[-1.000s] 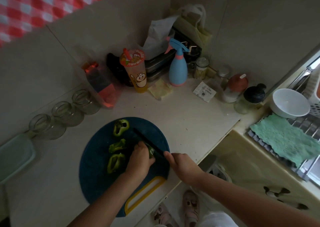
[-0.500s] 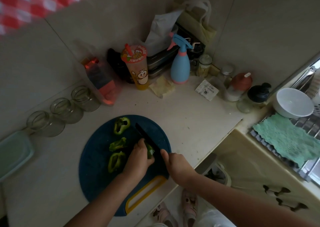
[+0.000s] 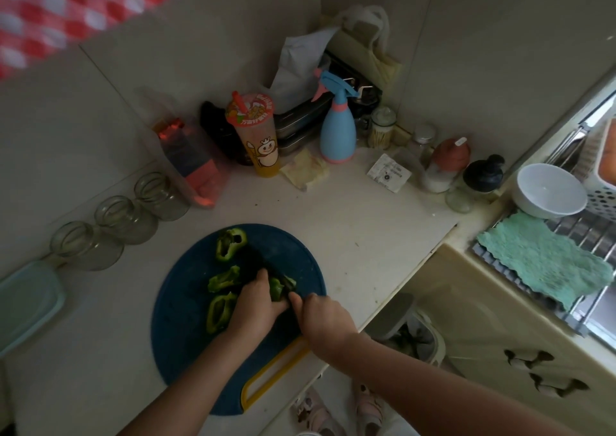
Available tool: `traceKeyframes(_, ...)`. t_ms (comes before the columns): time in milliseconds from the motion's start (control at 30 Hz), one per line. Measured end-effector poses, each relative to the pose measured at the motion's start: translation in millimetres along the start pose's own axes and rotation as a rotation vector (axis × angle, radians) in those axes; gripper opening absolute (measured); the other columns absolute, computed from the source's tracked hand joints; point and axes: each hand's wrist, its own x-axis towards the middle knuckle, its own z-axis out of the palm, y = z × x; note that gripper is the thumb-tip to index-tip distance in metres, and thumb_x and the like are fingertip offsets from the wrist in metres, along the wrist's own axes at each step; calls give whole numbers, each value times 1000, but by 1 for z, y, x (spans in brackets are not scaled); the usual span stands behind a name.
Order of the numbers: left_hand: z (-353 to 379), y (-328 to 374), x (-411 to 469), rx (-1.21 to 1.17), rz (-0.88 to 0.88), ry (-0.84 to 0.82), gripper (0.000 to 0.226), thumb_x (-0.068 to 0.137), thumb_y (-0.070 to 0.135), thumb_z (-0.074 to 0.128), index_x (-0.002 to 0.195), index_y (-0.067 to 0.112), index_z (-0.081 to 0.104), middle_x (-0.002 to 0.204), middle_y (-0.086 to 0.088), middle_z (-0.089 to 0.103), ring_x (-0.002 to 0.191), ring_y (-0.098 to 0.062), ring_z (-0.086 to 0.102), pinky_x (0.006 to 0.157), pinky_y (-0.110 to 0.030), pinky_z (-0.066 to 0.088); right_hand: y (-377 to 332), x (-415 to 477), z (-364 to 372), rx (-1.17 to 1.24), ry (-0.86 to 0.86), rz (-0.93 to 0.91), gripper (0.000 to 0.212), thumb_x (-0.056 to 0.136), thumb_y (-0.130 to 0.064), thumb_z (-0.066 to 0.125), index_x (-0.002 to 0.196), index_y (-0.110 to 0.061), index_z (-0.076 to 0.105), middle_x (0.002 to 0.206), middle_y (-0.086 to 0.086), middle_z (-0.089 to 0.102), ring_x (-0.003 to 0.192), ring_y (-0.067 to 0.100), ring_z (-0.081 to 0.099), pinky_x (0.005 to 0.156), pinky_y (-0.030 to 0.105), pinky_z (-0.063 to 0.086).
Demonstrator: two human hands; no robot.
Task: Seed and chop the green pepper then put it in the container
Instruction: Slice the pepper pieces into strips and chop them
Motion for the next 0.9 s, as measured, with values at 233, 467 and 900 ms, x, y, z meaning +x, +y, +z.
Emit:
traceKeyframes(233, 8, 2, -14, 84, 92, -2, 64, 85, 28, 65, 138, 11, 35, 127, -12, 57, 117, -21, 56, 95, -28, 48, -5, 1, 1, 102, -8, 52, 57, 98, -56, 18, 82, -14, 53, 82, 6, 56, 85, 27, 62, 74, 36, 48)
traceKeyframes(467, 2, -7, -10, -188, 68, 55, 59, 82, 16, 68, 134, 13, 40, 105, -11, 64, 82, -24, 67, 66, -27, 57, 10, 2, -17, 312, -69, 22, 55, 100, -49, 21, 78, -12, 54, 76, 11, 56, 69, 23, 56, 72, 34, 48)
traceKeyframes(900, 7, -8, -1, -165, 37, 72, 44, 81, 15, 70, 118, 6, 49, 109, -15, 64, 94, -25, 67, 81, -38, 56, 19, -27, -4, 138, 7, -106, 48, 97, -55, 23, 91, -16, 52, 80, 1, 55, 74, 20, 55, 72, 35, 46)
